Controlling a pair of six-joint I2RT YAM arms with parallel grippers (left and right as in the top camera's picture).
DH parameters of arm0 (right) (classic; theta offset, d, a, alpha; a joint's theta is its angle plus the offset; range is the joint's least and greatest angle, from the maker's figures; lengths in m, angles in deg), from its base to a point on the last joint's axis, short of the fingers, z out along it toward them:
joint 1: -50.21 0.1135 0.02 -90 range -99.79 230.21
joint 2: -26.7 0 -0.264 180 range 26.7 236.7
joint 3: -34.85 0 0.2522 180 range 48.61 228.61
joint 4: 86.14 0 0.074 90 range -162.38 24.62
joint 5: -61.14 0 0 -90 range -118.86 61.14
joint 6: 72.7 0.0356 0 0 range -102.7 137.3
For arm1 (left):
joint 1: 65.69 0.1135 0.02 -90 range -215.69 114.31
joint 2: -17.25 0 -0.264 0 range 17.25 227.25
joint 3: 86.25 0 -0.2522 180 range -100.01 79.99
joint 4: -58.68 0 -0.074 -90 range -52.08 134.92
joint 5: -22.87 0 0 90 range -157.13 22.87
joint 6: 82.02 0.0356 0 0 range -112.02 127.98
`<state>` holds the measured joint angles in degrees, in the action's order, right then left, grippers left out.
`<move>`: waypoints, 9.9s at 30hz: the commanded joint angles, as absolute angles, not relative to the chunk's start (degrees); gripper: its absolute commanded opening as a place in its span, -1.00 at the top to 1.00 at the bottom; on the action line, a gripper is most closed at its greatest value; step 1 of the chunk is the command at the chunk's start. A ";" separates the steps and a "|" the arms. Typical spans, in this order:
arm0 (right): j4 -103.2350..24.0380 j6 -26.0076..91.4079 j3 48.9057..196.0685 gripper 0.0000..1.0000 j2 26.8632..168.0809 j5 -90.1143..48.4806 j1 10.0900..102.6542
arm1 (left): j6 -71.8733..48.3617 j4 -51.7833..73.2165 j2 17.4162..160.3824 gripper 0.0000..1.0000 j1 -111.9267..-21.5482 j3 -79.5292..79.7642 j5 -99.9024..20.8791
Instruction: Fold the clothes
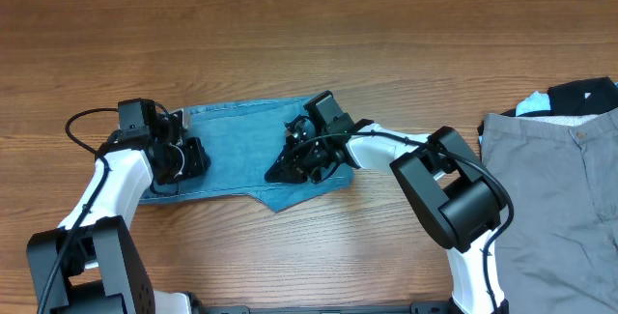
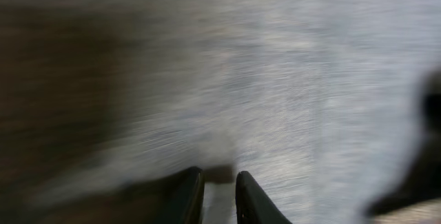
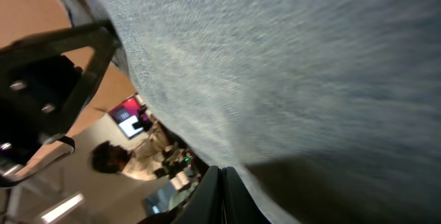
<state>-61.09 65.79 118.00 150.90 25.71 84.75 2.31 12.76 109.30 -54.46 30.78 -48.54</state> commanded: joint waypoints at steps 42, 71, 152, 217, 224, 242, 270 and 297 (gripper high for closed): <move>-49.53 49.51 130.74 0.92 152.08 -23.01 80.23 | -2.30 11.93 115.40 0.48 -52.59 32.14 -58.07; -28.53 38.21 130.63 0.92 129.70 1.29 69.85 | 3.16 -10.69 110.88 -0.18 -50.55 6.98 -67.23; -30.06 53.09 119.90 0.90 136.96 -9.51 59.14 | 20.21 4.59 128.51 -0.25 -37.96 29.58 -39.07; -31.57 50.73 120.40 0.90 133.35 -8.61 59.14 | 26.00 8.35 128.51 -0.25 -43.45 32.64 -40.47; -31.78 51.78 120.40 0.90 133.35 -8.61 59.14 | 25.50 6.22 128.51 0.22 -43.45 32.60 -40.67; -25.42 50.05 126.00 0.92 123.32 -11.47 59.14 | 19.93 -24.24 123.23 0.92 -35.80 -2.29 -47.29; -21.69 50.03 127.87 0.91 113.81 -12.76 59.14 | -5.80 -31.85 129.41 0.92 -67.05 -32.12 -62.85; -20.57 49.79 127.85 0.91 113.81 -13.86 59.14 | -10.19 -19.72 142.46 0.61 -79.88 -32.12 -60.45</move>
<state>-20.44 50.27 126.85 115.58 -12.87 59.20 -8.68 -20.88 141.15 -79.23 -31.27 -62.18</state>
